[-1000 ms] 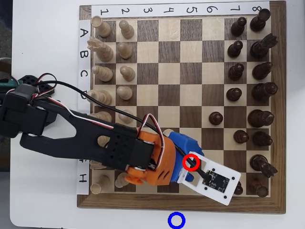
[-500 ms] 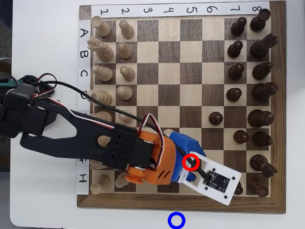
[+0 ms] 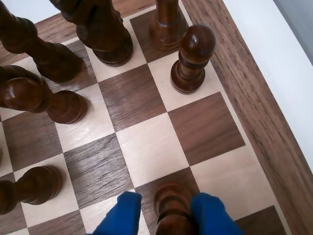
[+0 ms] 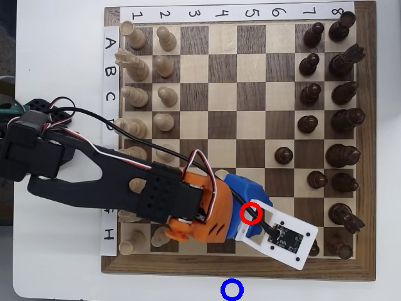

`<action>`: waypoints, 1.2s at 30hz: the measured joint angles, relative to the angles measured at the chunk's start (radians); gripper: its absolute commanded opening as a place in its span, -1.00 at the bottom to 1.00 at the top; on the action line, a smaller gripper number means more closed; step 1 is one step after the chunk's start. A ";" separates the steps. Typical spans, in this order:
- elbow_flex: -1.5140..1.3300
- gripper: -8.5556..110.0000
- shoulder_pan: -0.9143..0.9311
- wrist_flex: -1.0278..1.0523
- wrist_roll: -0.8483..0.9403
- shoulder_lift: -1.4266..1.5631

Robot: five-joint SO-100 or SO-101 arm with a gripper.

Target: Move the piece to destination

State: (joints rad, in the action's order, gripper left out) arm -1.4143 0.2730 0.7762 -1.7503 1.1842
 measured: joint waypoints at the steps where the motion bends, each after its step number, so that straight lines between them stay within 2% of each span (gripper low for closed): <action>1: 0.000 -0.74 0.000 0.000 0.000 0.000; 4: 0.000 -0.86 0.000 0.000 0.000 0.000; 36: -0.018 -0.86 0.098 0.000 0.000 -0.002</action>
State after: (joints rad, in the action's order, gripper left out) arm -1.4327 0.3712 0.7762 -1.7503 1.1827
